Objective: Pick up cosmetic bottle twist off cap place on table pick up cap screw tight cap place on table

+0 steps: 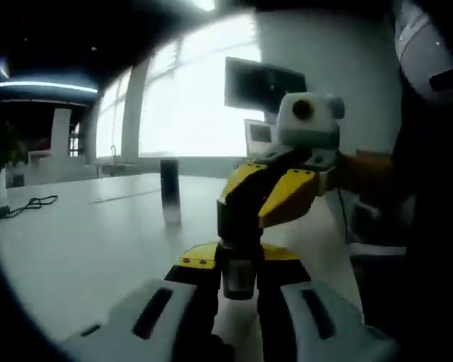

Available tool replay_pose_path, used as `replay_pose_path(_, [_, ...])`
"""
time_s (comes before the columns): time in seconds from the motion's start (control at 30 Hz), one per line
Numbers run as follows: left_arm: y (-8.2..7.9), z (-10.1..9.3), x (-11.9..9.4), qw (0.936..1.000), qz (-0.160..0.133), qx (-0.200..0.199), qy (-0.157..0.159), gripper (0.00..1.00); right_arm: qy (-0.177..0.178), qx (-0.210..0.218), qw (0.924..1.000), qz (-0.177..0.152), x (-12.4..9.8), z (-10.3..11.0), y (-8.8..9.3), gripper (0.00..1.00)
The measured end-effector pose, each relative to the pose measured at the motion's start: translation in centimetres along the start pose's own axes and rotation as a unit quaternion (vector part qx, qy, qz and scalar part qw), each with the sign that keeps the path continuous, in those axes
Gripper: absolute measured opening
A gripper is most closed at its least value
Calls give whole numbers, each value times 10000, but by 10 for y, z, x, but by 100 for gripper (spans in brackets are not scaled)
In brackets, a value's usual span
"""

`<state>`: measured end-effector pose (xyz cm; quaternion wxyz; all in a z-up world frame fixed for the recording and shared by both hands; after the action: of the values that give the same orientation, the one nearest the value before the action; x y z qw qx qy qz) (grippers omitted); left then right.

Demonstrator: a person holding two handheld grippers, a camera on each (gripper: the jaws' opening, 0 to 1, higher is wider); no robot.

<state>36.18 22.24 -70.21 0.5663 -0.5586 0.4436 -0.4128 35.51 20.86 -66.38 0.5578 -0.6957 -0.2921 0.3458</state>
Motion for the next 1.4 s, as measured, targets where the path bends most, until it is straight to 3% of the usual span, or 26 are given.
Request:
replay_pose_path(0.33, [-1,21,-3,9971,-12,-30,-766,9,915,530,9942,-188,12,-14,2,8])
replay_pose_path(0.57, [-5,32,-7,9916,-70,150,-1279,9,2019,706,9766,-220,18,-18,-1,8])
replay_pose_path(0.8, [-4,38,-9,9903,-110,147,-1376,9,2822,877,9550,-252,22,-15,0,8])
replay_pose_path(1.0, [-1,37,-8,9908,-45,155,-1341,9,2959,939,9503,-243,20,-15,2,8])
replay_pose_path(1.17, [-3,35,-8,9919,-122,116,-1257,9,2761,763,9576,-298,18,-15,0,8])
replay_pose_path(1.33, [-2,34,-7,9923,-82,89,-1235,9,2731,888,9575,-267,19,-15,2,8])
replay_pose_path(1.4, [-3,35,-7,9921,-137,38,-1246,9,2701,662,9599,-352,20,-15,-1,8])
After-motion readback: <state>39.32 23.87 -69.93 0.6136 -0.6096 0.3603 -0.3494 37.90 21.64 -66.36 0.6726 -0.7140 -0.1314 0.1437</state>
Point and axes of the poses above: the point that each gripper's makers call its tool centre point, and the gripper's own axes: x roughly forward along the fingers, z roughly to its left, y roughly out of its underside, the point moved 2 cm from there along -x, roughly backward along the fingers, and after that the axes turned 12 degrees about y, right-handed, at the moved point
